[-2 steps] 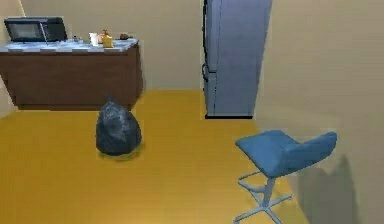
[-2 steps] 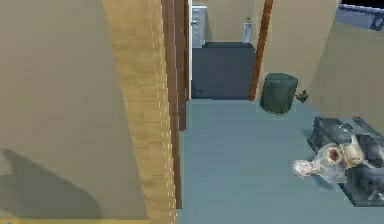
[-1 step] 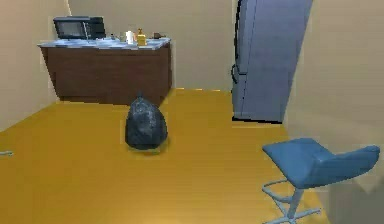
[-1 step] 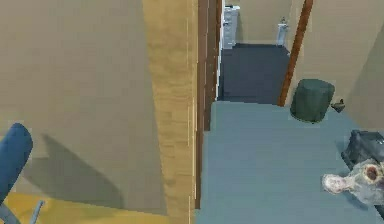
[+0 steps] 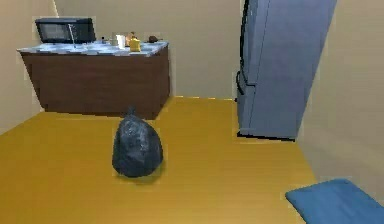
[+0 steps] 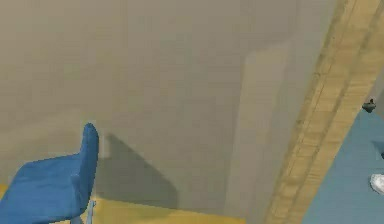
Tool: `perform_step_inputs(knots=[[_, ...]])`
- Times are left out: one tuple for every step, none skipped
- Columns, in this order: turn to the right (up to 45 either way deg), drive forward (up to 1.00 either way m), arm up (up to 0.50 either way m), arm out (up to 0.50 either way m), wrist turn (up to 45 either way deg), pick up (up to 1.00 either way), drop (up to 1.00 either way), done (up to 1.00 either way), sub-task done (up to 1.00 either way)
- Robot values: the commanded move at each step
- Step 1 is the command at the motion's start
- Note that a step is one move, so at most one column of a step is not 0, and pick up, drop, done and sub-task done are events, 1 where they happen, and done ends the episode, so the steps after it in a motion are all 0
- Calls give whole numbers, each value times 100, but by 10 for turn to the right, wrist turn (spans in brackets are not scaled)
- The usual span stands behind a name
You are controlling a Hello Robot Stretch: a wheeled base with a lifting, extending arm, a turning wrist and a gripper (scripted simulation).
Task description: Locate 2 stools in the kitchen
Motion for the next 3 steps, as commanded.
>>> perform_step_inputs(knots=[[450,0,0,0,0,0,0,0,0],[0,0,0,0,0,0,0,0,100],[-450,0,0,0,0,0,0,0,0]])
